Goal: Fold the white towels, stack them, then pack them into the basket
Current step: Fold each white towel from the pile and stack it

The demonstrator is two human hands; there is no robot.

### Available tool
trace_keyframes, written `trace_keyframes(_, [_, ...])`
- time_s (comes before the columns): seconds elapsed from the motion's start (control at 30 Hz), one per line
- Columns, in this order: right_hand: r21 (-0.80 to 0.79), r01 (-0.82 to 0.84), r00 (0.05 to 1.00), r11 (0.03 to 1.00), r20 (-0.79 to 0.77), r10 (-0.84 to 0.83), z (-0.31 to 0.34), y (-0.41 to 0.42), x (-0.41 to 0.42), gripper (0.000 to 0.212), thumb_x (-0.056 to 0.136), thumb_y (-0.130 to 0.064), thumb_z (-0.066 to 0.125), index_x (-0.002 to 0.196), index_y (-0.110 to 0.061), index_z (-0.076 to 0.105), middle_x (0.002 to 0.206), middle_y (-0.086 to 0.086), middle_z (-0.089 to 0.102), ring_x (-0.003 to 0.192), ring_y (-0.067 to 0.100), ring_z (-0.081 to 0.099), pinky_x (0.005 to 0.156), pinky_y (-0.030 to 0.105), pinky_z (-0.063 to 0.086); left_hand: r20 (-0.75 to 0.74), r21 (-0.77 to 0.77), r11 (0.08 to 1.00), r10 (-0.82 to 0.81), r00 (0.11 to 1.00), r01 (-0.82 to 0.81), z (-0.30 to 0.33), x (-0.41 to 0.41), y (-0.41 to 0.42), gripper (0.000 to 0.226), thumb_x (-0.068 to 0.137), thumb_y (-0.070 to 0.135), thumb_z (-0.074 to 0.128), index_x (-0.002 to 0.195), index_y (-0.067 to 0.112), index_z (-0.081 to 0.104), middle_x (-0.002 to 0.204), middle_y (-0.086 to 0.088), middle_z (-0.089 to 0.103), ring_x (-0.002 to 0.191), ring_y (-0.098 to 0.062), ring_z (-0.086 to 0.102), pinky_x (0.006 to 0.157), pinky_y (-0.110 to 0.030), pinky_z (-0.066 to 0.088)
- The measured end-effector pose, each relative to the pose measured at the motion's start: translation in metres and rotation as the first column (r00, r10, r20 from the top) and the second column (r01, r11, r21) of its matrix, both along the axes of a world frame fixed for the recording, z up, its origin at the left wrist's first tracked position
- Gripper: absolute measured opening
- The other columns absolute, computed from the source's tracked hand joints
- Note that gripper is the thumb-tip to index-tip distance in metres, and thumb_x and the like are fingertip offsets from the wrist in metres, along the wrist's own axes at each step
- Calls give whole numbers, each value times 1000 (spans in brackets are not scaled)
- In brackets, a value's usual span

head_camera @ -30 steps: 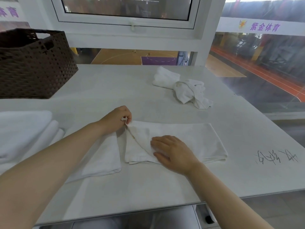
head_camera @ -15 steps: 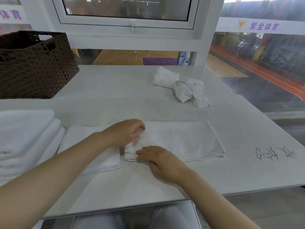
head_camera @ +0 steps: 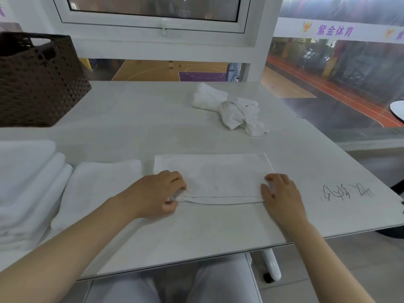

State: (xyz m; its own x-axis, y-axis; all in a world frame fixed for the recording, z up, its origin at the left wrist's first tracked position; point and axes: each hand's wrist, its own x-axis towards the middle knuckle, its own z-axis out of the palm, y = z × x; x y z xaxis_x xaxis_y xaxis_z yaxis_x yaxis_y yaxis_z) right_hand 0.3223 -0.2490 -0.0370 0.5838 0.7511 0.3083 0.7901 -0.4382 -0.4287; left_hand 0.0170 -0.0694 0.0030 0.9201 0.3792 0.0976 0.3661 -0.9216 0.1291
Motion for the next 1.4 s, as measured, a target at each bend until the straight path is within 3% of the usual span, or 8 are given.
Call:
trace_keyframes(0.33, [5, 53, 981, 999, 188, -53, -10, 4, -7, 21, 95, -15, 53, 114, -10, 61, 112, 10, 61, 90, 36, 56, 75, 42, 44, -166, -93, 985, 126, 978, -142, 12, -15, 6, 40, 90, 20, 50, 128, 33, 49, 119, 19, 46, 108, -1, 43, 86, -23, 46])
trace_keyframes(0.5, [-113, -54, 934, 992, 345, 90, -7, 5, -8, 40, 91, -14, 43, 124, -22, 64, 128, 6, 61, 122, 33, 53, 101, 47, 38, -181, -34, 991, 125, 976, -133, 12, -18, 7, 34, 94, 24, 49, 126, 33, 50, 118, 18, 48, 98, 0, 41, 81, -25, 47])
trace_keyframes(0.73, [-151, -86, 991, 985, 91, 100, -3, 1, -11, 43, 100, -28, 42, 141, -32, 52, 152, -5, 43, 143, 20, 35, 117, 37, 28, 29, 225, 973, 38, 999, -44, 6, -27, 14, 30, 75, 8, 70, 98, 27, 64, 94, 12, 61, 77, -12, 58, 46, -32, 49])
trace_keyframes(0.87, [-185, -61, 993, 981, 89, 78, -1, 3, -18, 48, 99, -32, 33, 145, -30, 48, 156, -4, 38, 146, 19, 30, 118, 35, 24, 148, 224, 974, -72, 986, 37, 24, -28, 6, 24, 83, 19, 45, 93, 26, 66, 93, 15, 62, 80, -7, 52, 51, -27, 48])
trace_keyframes(1.1, [-160, -66, 996, 985, 46, 74, 2, 3, -19, 45, 97, -28, 42, 141, -28, 52, 154, -4, 41, 144, 18, 32, 117, 37, 27, -64, 21, 999, -47, 997, 49, 7, -41, 0, 10, 90, 32, 50, 97, 34, 56, 95, 21, 47, 73, -4, 49, 58, -19, 39])
trace_keyframes(1.2, [-30, -68, 992, 997, -105, 64, 8, 3, -12, 37, 91, -16, 53, 126, -20, 65, 142, -2, 53, 133, 22, 42, 104, 31, 35, -146, 59, 998, 8, 989, 0, 24, -33, 1, 34, 87, 57, 29, 83, 33, 54, 85, 17, 52, 72, -4, 52, 62, -24, 43])
trace_keyframes(1.3, [-50, -4, 971, 999, -241, -8, 22, 10, 0, 39, 80, -4, 55, 116, -18, 63, 129, 2, 53, 124, 27, 44, 91, 31, 38, -46, 173, 982, 86, 995, -77, 36, -10, 3, 50, 88, 57, 18, 66, 21, 44, 63, 7, 47, 59, -8, 46, 58, -31, 41])
trace_keyframes(1.4, [-182, 21, 987, 983, -156, -50, 40, 27, 7, 54, 75, 0, 57, 125, -21, 55, 130, 3, 52, 124, 29, 44, 99, 38, 40, -11, -79, 976, 203, 979, -203, 31, 22, 10, 35, 102, 40, 28, 93, 24, 58, 91, 11, 58, 88, -13, 52, 74, -31, 41])
